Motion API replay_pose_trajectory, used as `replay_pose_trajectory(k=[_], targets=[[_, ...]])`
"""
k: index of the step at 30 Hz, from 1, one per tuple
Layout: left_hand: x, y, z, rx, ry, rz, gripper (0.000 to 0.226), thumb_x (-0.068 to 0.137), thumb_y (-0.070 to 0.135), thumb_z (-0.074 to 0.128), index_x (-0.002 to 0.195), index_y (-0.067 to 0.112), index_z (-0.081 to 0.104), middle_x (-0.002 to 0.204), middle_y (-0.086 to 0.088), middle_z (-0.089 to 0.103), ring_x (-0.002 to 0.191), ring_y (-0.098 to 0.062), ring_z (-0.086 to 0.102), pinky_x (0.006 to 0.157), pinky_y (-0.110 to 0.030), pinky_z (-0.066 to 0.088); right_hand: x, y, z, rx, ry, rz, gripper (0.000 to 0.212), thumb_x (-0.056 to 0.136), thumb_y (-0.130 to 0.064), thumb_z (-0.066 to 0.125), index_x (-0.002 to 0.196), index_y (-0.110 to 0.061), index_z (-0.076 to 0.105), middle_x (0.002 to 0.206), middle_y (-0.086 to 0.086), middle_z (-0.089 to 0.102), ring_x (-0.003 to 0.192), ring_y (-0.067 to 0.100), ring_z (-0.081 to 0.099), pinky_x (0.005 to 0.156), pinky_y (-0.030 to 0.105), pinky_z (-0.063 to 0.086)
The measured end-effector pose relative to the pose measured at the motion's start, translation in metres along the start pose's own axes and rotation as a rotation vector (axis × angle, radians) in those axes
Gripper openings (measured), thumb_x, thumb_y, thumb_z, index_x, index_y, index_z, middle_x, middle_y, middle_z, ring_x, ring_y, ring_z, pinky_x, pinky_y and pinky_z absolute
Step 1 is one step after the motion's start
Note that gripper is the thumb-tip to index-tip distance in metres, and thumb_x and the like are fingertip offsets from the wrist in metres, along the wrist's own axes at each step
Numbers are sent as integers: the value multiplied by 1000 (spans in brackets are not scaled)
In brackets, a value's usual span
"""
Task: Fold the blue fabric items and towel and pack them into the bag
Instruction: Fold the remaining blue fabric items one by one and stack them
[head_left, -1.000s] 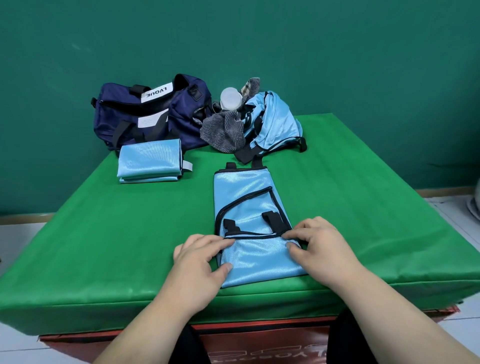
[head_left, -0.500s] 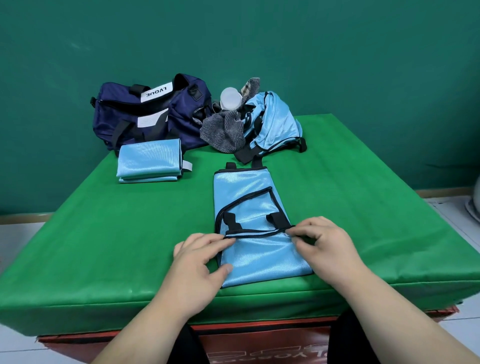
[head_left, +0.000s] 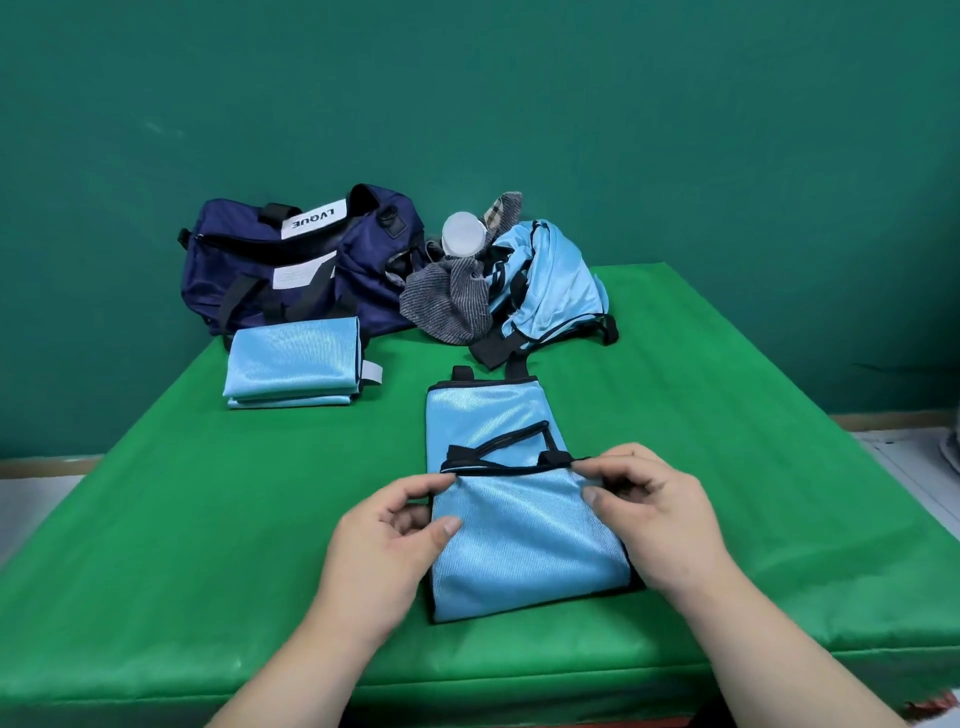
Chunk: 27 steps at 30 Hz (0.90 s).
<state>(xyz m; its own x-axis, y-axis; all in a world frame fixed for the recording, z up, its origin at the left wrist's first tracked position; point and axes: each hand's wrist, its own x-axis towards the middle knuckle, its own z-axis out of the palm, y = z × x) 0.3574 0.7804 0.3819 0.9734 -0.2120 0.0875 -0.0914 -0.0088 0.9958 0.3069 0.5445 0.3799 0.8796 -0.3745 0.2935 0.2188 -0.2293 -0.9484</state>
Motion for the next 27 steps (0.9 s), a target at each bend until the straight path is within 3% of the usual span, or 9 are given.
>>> replay_pose_trajectory(k=[5, 8, 12, 16, 18, 20, 23, 25, 27], targets=[[43, 7, -1, 78, -18, 29, 41, 78, -9, 75, 100, 26, 73, 73, -9, 66, 68, -11, 55, 65, -18, 46, 45, -3, 9, -16, 16, -9, 40, 79, 15, 71, 79, -25, 77, 80, -14, 64, 72, -2, 57, 70, 8, 42], [79, 9, -2, 182, -1, 54, 44, 78, -2, 78, 100, 35, 74, 86, -15, 70, 76, -13, 57, 72, -25, 49, 79, -5, 18, -92, 29, -29, 40, 82, 10, 71, 78, -30, 75, 85, -6, 62, 72, -5, 56, 70, 7, 42], [123, 9, 0, 276, 25, 101, 47, 79, 1, 79, 100, 42, 69, 88, 1, 68, 73, 0, 54, 72, -17, 48, 115, 2, 34, -191, 130, -115, 39, 86, 4, 69, 81, -35, 73, 92, -2, 60, 78, 0, 56, 73, 9, 44], [153, -13, -2, 376, -6, 67, 51, 81, 3, 77, 101, 48, 67, 89, 2, 68, 73, -8, 59, 77, -20, 51, 132, 27, 49, -388, 73, -33, 33, 90, 6, 59, 103, -21, 75, 98, -10, 52, 83, -7, 51, 76, 2, 41], [156, -23, -1, 538, -34, 66, 49, 83, 5, 74, 106, 47, 64, 90, 16, 61, 73, 2, 55, 75, -10, 43, 135, 43, 54, -547, -30, 16, 41, 89, 8, 53, 118, -16, 71, 100, -10, 46, 85, -7, 48, 77, 3, 41], [158, -28, 2, 740, -30, 135, 47, 84, 12, 71, 121, 39, 62, 104, 30, 52, 101, 4, 51, 93, -15, 37, 136, 51, 57, -627, -82, 42, 47, 88, 6, 50, 127, -15, 66, 101, -11, 43, 89, -5, 47, 75, 0, 36], [160, -31, 2, 897, -19, 151, 51, 84, 19, 68, 130, 36, 57, 130, 24, 47, 133, -8, 33, 112, -36, 24, 137, 53, 60, -710, -98, 50, 44, 86, -7, 56, 127, -22, 64, 106, -11, 41, 101, 9, 47, 92, 23, 44], [163, -32, 0, 889, -34, 121, 51, 83, 20, 68, 131, 35, 56, 140, 20, 46, 135, -11, 37, 117, -40, 22, 136, 52, 61, -716, -95, 56, 42, 83, -12, 58, 123, -26, 63, 118, -10, 41, 116, 15, 45, 104, 37, 43], [163, -31, 0, 868, -53, 107, 51, 84, 20, 66, 132, 34, 55, 142, 17, 49, 122, -19, 53, 117, -43, 25, 136, 50, 61, -701, -135, 82, 41, 85, -15, 59, 124, -28, 60, 134, -10, 42, 126, 15, 44, 108, 36, 40]])
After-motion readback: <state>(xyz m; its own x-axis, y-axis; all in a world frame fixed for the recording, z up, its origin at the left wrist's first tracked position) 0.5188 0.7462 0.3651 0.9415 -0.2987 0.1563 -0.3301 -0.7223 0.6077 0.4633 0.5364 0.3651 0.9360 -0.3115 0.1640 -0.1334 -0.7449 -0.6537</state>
